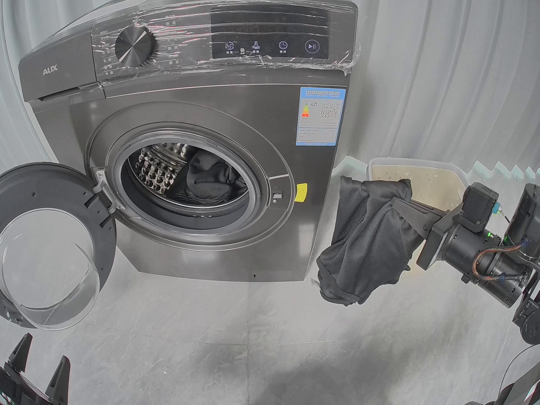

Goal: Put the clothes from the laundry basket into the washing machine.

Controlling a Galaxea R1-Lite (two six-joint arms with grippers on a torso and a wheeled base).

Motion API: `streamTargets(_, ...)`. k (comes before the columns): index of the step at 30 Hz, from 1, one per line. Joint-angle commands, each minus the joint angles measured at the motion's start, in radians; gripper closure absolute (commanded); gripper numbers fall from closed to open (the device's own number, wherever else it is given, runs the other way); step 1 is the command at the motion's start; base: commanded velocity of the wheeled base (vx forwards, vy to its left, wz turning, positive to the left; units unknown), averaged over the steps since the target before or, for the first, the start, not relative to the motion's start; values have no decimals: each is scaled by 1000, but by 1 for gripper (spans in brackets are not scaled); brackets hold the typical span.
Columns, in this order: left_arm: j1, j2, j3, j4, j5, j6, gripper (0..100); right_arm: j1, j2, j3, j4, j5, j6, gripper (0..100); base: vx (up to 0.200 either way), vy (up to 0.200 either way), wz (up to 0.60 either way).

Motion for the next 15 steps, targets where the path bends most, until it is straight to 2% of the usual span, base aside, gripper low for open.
streamTargets(1, 0, -15, 18, 0, 0, 0, 0, 0, 2, 0, 0, 0, 0, 100, 0, 200, 0)
streamTargets(15, 0, -15, 18, 0, 0, 3, 0, 1, 2, 6, -2, -1, 0, 100, 0, 200, 0)
